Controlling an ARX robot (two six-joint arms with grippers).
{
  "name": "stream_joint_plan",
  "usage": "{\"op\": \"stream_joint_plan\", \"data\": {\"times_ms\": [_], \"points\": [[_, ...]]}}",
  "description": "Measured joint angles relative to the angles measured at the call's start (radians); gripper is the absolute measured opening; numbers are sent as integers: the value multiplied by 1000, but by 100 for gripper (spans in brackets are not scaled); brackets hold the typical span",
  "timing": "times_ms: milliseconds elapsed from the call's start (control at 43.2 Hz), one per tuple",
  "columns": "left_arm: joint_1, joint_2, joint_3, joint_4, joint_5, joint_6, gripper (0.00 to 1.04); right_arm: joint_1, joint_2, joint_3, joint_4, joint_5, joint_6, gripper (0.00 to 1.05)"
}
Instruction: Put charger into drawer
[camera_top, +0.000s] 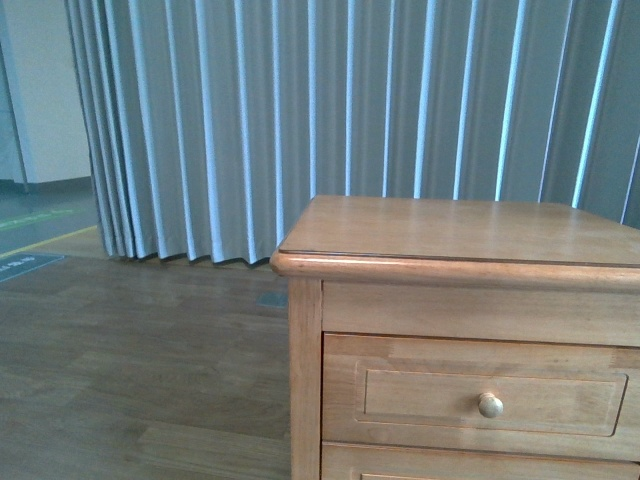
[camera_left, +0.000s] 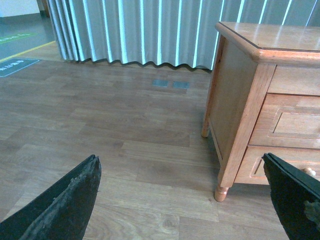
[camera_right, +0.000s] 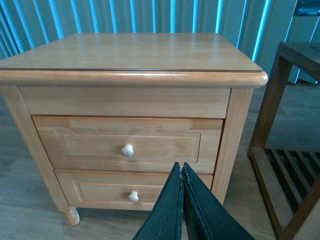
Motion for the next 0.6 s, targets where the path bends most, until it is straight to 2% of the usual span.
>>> {"op": "stream_joint_plan", "data": {"times_ms": [602], "points": [[0,0,0,0,0,0,99,0,-275,-96,-164,-2,0,2]]}}
